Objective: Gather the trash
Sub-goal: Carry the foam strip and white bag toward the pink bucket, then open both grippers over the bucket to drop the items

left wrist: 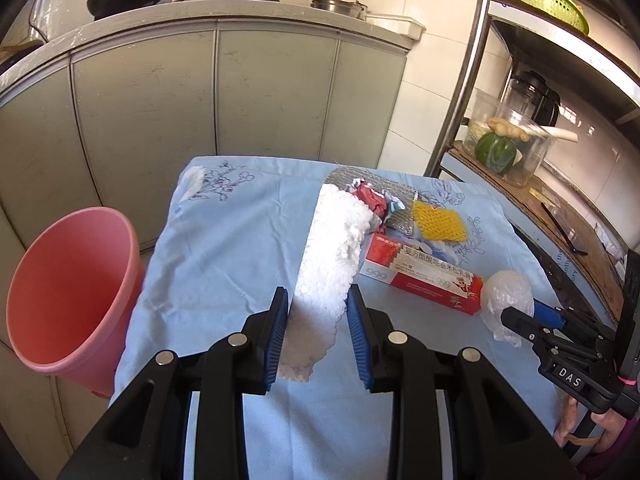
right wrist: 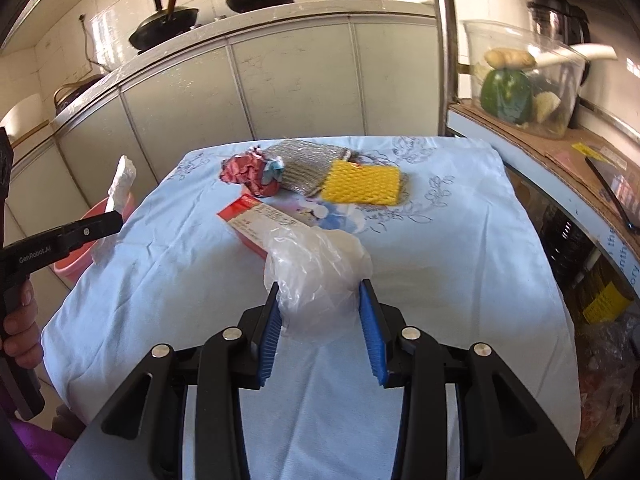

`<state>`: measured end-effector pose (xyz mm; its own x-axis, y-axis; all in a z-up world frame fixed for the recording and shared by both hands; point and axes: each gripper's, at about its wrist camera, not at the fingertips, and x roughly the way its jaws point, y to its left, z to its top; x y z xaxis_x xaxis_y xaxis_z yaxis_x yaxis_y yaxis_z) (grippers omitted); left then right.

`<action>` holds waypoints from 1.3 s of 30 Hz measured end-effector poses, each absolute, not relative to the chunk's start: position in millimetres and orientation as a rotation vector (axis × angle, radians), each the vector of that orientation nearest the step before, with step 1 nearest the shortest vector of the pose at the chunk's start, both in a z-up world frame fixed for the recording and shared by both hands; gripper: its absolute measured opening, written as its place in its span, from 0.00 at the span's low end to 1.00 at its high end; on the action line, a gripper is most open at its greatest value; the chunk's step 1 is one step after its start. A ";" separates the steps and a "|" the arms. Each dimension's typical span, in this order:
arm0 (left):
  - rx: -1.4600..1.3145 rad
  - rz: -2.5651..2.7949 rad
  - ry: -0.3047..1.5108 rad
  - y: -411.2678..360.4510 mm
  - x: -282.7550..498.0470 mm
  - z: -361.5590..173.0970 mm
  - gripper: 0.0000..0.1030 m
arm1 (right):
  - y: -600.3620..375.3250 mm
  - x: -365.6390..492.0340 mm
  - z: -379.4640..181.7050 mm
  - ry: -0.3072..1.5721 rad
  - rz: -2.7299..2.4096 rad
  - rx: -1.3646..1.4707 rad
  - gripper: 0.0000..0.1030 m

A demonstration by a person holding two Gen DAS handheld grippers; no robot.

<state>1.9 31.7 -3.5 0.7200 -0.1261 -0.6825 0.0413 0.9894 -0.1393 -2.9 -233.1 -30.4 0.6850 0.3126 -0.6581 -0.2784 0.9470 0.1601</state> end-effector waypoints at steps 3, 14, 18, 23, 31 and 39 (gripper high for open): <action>-0.125 -0.070 0.746 37.8 -2.2 -0.7 0.28 | -219.5 -2.3 -24.7 0.732 0.365 0.015 0.37; -0.179 0.011 0.714 70.0 -13.3 4.7 0.28 | -161.3 1.0 -5.5 0.684 0.495 -0.089 0.37; -0.199 0.046 0.699 84.3 -18.5 5.9 0.28 | -139.5 3.0 2.2 0.662 0.540 -0.107 0.37; -0.211 0.105 0.667 104.8 -26.9 10.6 0.29 | -107.0 5.3 10.8 0.645 0.607 -0.131 0.37; -0.251 0.197 0.625 141.3 -37.4 16.3 0.29 | -52.2 1.0 27.8 0.591 0.727 -0.182 0.37; -0.270 0.273 0.585 173.1 -46.5 19.6 0.29 | -2.9 -2.0 36.9 0.553 0.815 -0.227 0.37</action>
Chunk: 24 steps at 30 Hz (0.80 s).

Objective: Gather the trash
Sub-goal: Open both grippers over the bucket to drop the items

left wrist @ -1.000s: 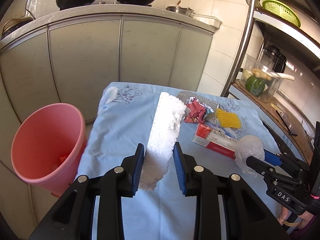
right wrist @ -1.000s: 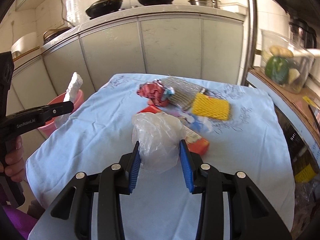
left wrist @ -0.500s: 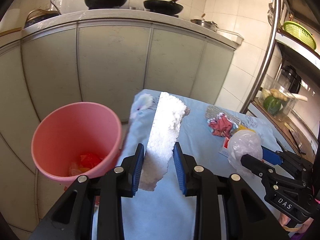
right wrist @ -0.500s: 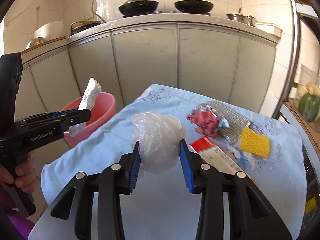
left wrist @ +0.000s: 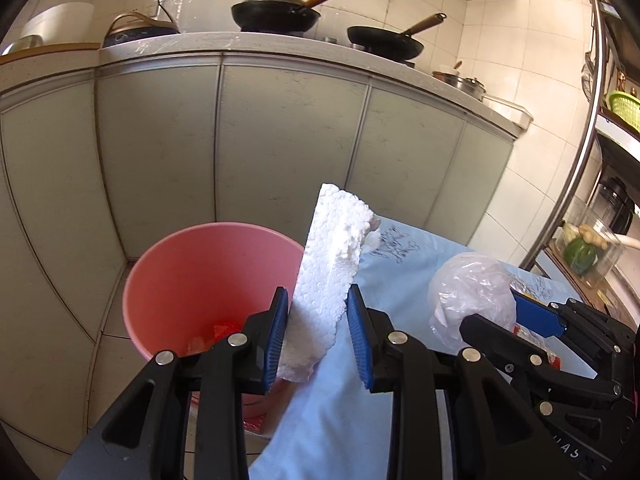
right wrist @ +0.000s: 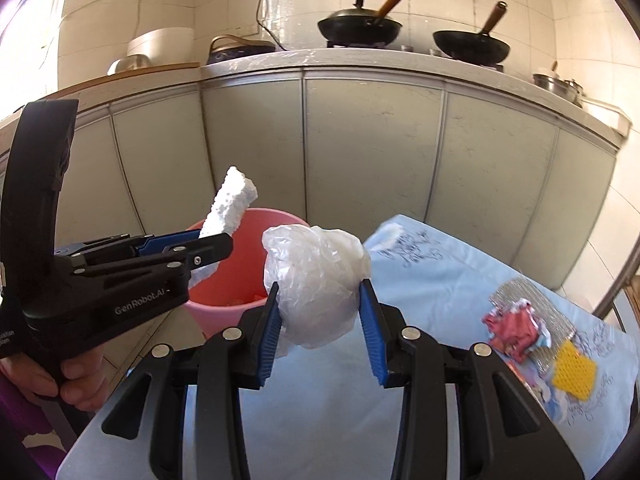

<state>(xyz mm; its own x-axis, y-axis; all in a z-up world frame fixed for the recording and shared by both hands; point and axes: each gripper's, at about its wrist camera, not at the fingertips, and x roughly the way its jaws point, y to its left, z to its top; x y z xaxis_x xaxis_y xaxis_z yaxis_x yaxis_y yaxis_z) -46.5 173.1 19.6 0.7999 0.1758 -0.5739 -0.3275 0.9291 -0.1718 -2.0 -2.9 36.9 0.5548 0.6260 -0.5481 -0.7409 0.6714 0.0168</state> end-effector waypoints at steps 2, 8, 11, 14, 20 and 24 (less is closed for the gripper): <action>-0.279 0.289 0.580 181.1 -48.3 19.3 0.29 | 7.1 -0.7 37.3 0.550 0.829 -0.234 0.37; -0.308 0.345 0.572 207.5 -52.2 15.1 0.29 | 38.1 11.2 35.5 0.577 0.875 -0.212 0.37; -0.324 0.375 0.576 221.4 -52.1 10.5 0.29 | 51.7 20.3 31.7 0.604 0.891 -0.198 0.37; -0.343 0.396 0.585 234.7 -51.6 4.4 0.29 | 64.1 28.6 24.9 0.635 0.903 -0.187 0.37; -0.370 0.424 0.621 251.0 -47.2 -13.9 0.29 | 87.5 45.6 7.5 0.712 0.914 -0.166 0.37; -0.379 0.428 0.651 255.3 -40.9 -25.6 0.29 | 99.2 51.6 -1.3 0.738 0.913 -0.168 0.37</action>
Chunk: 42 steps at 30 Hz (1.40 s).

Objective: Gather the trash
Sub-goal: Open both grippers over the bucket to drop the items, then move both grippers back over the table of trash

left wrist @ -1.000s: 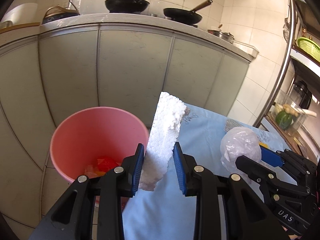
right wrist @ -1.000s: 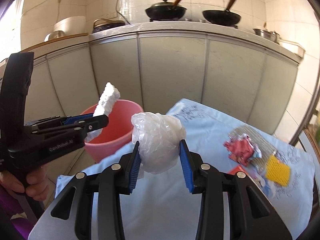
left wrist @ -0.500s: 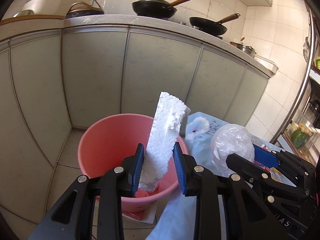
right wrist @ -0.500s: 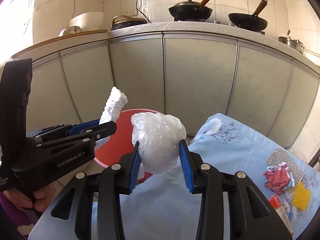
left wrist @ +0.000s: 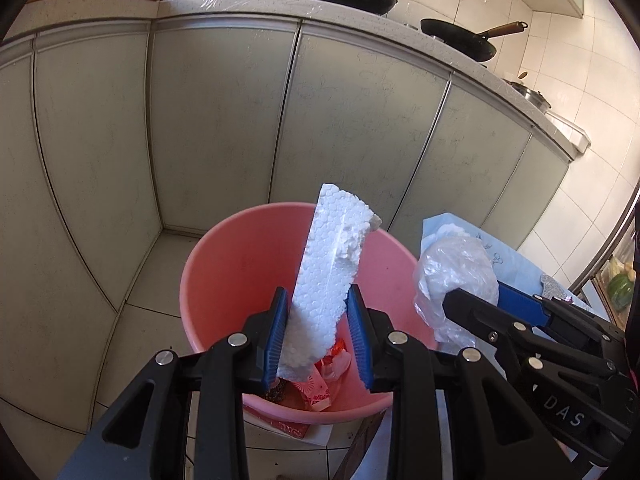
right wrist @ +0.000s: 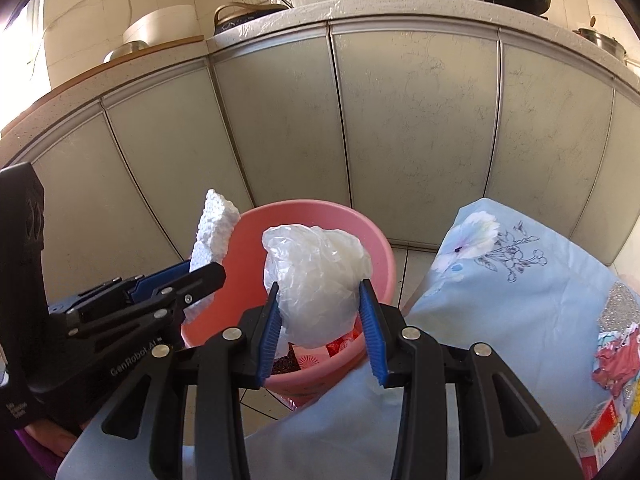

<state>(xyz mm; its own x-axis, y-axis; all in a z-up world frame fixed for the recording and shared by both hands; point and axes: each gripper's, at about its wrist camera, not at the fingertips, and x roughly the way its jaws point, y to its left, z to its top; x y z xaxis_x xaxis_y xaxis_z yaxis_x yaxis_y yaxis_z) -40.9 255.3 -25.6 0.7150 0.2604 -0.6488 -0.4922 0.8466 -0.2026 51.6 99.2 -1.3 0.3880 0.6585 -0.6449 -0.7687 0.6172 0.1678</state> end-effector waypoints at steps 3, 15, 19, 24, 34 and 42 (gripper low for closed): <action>-0.391 0.436 0.676 259.5 -36.3 -33.0 0.30 | 106.5 54.1 -8.3 0.756 0.917 -0.170 0.37; -0.452 0.465 0.700 275.2 -42.1 -45.8 0.35 | 124.4 59.1 -26.9 0.822 0.937 -0.182 0.43; -0.456 0.462 0.699 272.0 -42.6 -44.4 0.35 | 123.1 59.6 -25.8 0.820 0.939 -0.184 0.46; -0.444 0.458 0.688 268.7 -45.5 -39.2 0.35 | 122.1 56.1 -22.0 0.803 0.947 -0.189 0.49; -0.424 0.452 0.673 262.2 -52.7 -27.0 0.35 | 105.4 49.6 -12.9 0.783 0.943 -0.175 0.50; -0.403 0.427 0.668 252.1 -52.5 -17.6 0.35 | 73.9 42.7 -5.7 0.771 0.917 -0.149 0.49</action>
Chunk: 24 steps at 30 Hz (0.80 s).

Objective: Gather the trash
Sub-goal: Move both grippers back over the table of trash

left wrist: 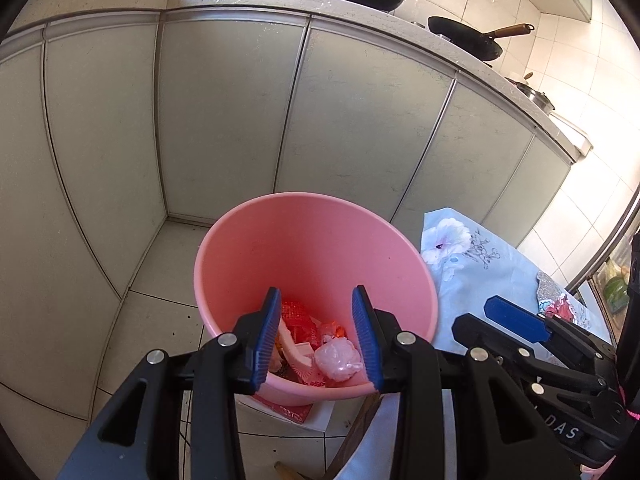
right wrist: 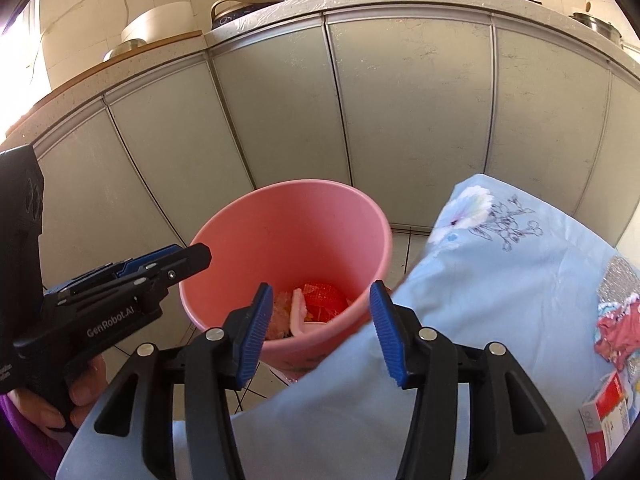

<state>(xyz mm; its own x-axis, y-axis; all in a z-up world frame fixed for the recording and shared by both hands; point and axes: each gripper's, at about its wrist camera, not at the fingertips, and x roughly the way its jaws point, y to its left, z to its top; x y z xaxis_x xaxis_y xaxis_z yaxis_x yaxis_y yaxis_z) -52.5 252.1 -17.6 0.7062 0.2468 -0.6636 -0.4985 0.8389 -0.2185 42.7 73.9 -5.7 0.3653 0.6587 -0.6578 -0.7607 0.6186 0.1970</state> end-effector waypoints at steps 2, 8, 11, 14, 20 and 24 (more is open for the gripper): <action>-0.395 0.417 0.668 247.6 -51.8 -16.2 0.35 | 64.3 40.9 -5.1 0.771 0.907 -0.143 0.49; -0.370 0.382 0.672 230.8 -49.2 -11.7 0.35 | 42.9 36.7 -3.2 0.770 0.881 -0.120 0.49; -0.360 0.368 0.669 223.6 -48.7 -7.9 0.35 | 35.7 33.6 -0.7 0.764 0.875 -0.114 0.49; -0.357 0.354 0.661 216.0 -47.8 -3.5 0.35 | 27.5 27.8 3.7 0.748 0.865 -0.120 0.49; -0.345 0.312 0.640 195.9 -48.4 4.7 0.35 | 8.6 19.5 13.1 0.718 0.830 -0.128 0.49; -0.329 0.288 0.635 184.5 -50.3 9.4 0.35 | -2.7 17.5 19.1 0.706 0.799 -0.118 0.49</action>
<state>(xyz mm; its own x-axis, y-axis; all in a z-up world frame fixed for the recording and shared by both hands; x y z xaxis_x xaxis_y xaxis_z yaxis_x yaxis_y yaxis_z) -50.3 184.5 9.4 0.7686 0.1605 -0.6193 -0.3596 0.9090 -0.2106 17.5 -2.7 19.1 0.4843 0.6164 -0.6209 -0.6919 0.7042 0.1595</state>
